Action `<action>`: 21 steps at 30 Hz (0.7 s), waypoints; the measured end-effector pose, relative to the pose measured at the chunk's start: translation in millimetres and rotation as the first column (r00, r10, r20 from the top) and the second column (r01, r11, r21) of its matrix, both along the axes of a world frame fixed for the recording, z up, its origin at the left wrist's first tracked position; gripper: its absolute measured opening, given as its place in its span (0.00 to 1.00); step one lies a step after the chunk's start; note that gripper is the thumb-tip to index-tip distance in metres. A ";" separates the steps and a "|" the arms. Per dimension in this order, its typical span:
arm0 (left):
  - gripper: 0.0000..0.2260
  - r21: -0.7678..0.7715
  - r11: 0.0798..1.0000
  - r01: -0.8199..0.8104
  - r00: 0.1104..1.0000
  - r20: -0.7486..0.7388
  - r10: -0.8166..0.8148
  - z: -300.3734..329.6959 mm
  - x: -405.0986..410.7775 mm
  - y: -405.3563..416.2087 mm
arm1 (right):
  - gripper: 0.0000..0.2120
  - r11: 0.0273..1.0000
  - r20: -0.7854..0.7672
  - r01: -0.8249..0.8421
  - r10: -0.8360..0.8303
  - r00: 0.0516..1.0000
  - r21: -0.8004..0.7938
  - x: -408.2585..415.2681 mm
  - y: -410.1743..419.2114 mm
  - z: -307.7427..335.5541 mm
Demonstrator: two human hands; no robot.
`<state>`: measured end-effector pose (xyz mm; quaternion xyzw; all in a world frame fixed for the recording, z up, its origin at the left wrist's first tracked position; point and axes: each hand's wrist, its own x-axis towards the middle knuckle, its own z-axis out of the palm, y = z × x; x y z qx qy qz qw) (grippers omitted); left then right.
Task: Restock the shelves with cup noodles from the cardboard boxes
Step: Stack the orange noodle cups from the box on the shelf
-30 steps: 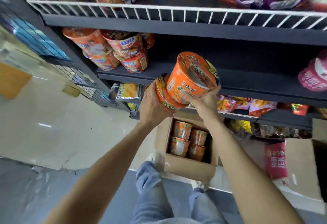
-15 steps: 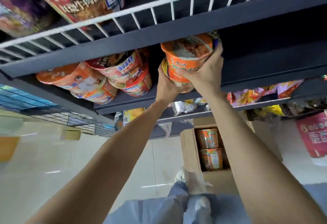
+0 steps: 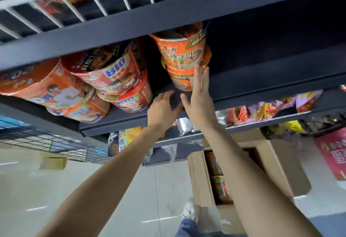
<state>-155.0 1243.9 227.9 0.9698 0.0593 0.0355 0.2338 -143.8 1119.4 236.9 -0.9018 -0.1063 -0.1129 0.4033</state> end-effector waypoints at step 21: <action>0.14 0.257 0.926 0.275 0.831 0.421 -0.364 -52.4 -54.5 -11.8 | 0.16 0.998 0.326 0.048 -0.057 0.944 0.037 -1.3 -44.9 -50.4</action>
